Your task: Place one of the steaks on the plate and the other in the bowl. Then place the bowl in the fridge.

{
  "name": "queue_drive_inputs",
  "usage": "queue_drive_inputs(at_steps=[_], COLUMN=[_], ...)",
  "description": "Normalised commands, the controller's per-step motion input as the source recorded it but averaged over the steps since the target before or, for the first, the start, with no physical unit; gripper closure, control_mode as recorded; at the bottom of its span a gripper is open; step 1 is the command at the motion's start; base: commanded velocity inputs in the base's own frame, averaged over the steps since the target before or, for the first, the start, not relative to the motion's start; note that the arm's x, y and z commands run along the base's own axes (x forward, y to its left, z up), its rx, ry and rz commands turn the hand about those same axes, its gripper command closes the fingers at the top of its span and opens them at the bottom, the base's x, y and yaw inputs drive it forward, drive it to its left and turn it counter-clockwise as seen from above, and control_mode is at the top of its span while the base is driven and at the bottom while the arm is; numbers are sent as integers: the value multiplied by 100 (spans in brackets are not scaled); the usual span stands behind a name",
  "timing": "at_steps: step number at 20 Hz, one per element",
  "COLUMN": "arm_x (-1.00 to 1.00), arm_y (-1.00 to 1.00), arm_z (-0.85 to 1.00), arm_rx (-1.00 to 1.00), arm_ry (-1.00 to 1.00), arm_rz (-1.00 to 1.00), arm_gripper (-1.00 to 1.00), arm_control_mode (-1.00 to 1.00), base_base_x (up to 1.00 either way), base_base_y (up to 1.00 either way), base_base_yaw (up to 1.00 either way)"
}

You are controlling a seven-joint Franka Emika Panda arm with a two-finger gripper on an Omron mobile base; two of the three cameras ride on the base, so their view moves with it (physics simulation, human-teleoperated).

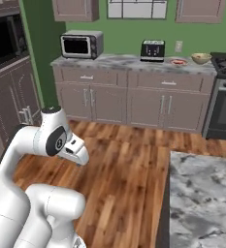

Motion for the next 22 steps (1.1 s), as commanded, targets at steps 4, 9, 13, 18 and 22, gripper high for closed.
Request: queue_drive_inputs(at_steps=[4,9,13,18,22], arm_x=[0,0,0,0,0], arm_y=[0,0,0,0,0], arm_z=[0,0,0,0,0], arm_rx=[0,0,0,0,0], arm_ry=[0,0,0,0,0], arm_rz=[0,0,0,0,0], arm_gripper=[-100,-100,-100,-100,-100], arm_control_mode=[100,100,100,100,100], base_base_x=[100,100,100,100,100], base_base_y=[0,0,0,-4,-6], base_base_yaw=[0,0,0,0,0])
